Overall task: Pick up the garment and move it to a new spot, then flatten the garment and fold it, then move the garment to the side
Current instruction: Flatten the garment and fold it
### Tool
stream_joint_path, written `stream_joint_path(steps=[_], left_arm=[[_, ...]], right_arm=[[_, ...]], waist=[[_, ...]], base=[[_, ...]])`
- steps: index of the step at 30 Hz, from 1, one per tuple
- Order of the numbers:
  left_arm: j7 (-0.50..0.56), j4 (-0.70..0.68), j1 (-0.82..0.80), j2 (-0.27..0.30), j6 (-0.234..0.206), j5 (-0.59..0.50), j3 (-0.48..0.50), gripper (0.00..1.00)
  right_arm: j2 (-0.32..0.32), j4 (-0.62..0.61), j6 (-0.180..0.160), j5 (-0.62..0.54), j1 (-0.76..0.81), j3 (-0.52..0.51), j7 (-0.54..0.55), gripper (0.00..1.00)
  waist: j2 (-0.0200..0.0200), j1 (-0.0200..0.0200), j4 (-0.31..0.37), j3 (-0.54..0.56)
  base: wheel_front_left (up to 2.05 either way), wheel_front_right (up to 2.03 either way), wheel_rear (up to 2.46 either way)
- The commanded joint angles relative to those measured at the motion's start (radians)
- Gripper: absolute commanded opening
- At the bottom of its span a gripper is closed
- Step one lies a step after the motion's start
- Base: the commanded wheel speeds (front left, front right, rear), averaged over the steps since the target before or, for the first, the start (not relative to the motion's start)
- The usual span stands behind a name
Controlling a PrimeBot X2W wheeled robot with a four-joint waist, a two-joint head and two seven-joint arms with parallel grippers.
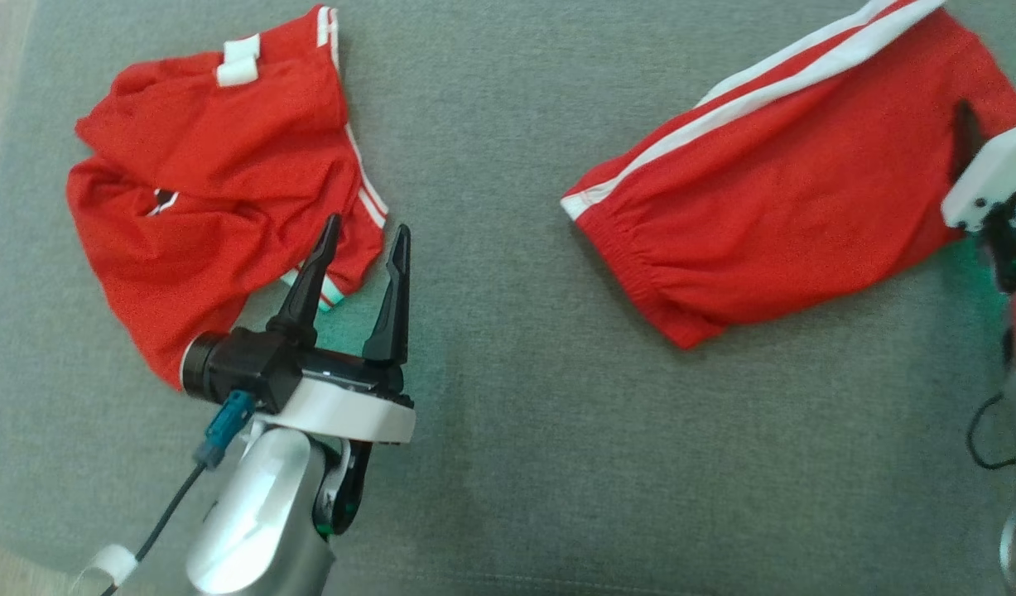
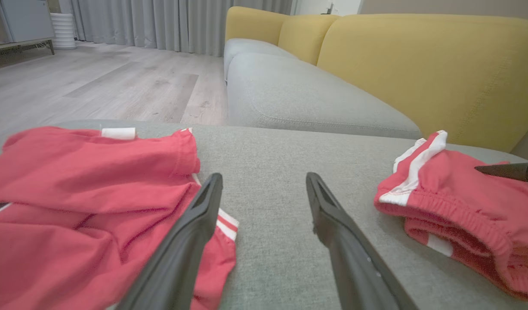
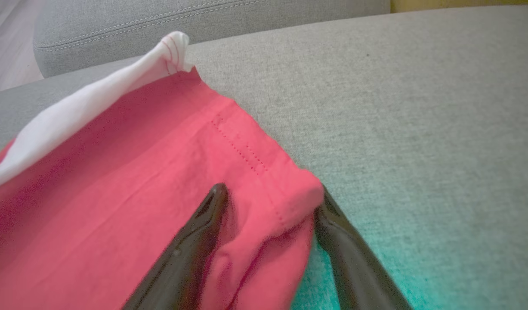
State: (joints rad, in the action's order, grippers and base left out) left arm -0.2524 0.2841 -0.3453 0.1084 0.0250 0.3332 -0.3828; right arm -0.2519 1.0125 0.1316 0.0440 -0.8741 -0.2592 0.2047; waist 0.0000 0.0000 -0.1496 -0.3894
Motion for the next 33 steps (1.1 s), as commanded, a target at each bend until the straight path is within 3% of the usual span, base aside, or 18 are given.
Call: stream_joint_path(steps=[1, 9, 16, 25, 28, 33], left_arm=[[-0.009, -0.025, -0.028, 0.005, 0.003, -0.013, 0.046, 1.0], [-0.009, -0.014, -0.012, 0.0, 0.012, -0.024, 0.062, 1.0], [-0.009, -0.011, 0.023, -0.003, 0.014, -0.029, 0.084, 1.0], [-0.009, -0.004, 0.052, -0.013, 0.031, -0.046, 0.076, 1.0], [-0.009, -0.003, 0.058, -0.016, 0.033, -0.048, 0.079, 1.0], [-0.009, 0.003, 0.077, -0.019, 0.039, -0.055, 0.076, 1.0]], right_arm=[[0.032, 0.021, -0.001, 0.022, 0.009, 0.035, 0.018, 0.0], [0.04, 0.018, -0.001, 0.141, 0.009, 0.083, -0.089, 0.0], [-0.015, -0.014, -0.001, 0.237, 0.093, 0.101, -0.178, 0.0], [-0.094, 0.006, -0.001, 0.25, 0.224, -0.035, -0.247, 0.0], [-0.089, 0.023, -0.001, 0.254, 0.238, -0.1, -0.254, 0.0], [-0.061, 0.005, -0.001, 0.241, 0.245, -0.118, -0.267, 0.0]], waist=[[0.0, 0.0, 0.013, 0.01], [0.0, 0.0, 0.06, 0.059], [0.0, 0.0, 0.111, 0.121], [0.0, 0.0, 0.146, 0.158], [0.0, 0.0, 0.146, 0.165], [0.0, 0.0, 0.143, 0.181]], base=[[0.0, 0.0, 0.0], [0.0, 0.0, 0.0], [0.0, 0.0, 0.0], [0.0, 0.0, 0.0], [0.0, 0.0, 0.0], [0.0, 0.0, 0.0]])
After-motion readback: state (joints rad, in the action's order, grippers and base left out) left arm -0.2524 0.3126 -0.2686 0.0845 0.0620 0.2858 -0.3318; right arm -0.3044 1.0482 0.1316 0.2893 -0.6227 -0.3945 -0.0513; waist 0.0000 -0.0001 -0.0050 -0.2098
